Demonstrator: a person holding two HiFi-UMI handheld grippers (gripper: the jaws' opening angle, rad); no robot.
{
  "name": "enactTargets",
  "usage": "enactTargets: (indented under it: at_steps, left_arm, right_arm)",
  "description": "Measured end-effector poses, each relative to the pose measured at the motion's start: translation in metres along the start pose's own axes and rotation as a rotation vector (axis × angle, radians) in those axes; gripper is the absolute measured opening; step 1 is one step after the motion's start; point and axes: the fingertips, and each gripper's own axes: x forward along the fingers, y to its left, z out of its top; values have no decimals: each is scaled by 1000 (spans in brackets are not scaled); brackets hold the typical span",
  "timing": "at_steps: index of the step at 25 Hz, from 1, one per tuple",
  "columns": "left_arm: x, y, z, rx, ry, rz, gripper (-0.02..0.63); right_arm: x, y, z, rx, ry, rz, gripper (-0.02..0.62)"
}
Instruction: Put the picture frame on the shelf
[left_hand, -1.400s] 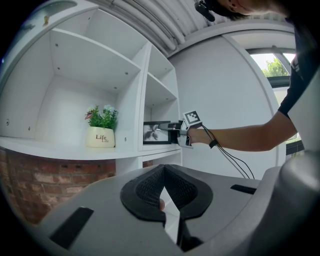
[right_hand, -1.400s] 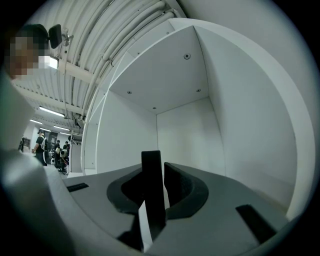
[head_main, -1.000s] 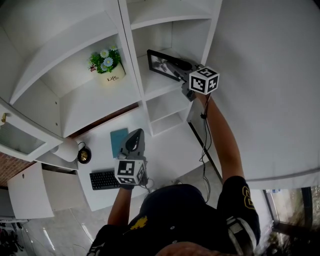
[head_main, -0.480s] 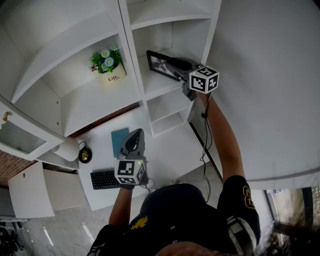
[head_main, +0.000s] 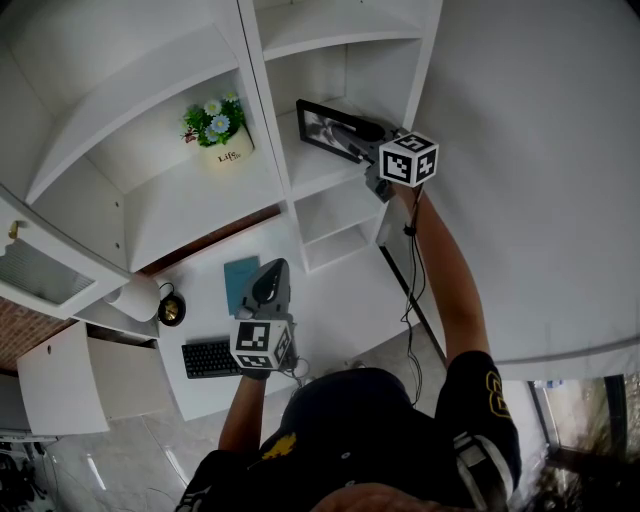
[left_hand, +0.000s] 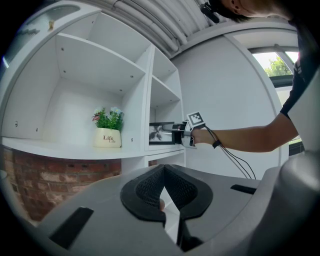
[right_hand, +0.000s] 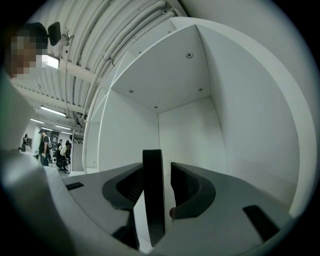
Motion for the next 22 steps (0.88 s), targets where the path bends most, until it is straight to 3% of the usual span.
enactTargets:
  at_steps: [22]
  left_arm:
    - [-5,-11,5,15,-4,-13,17]
  right_arm:
    - [-14,2,-2,12,0,-12,163]
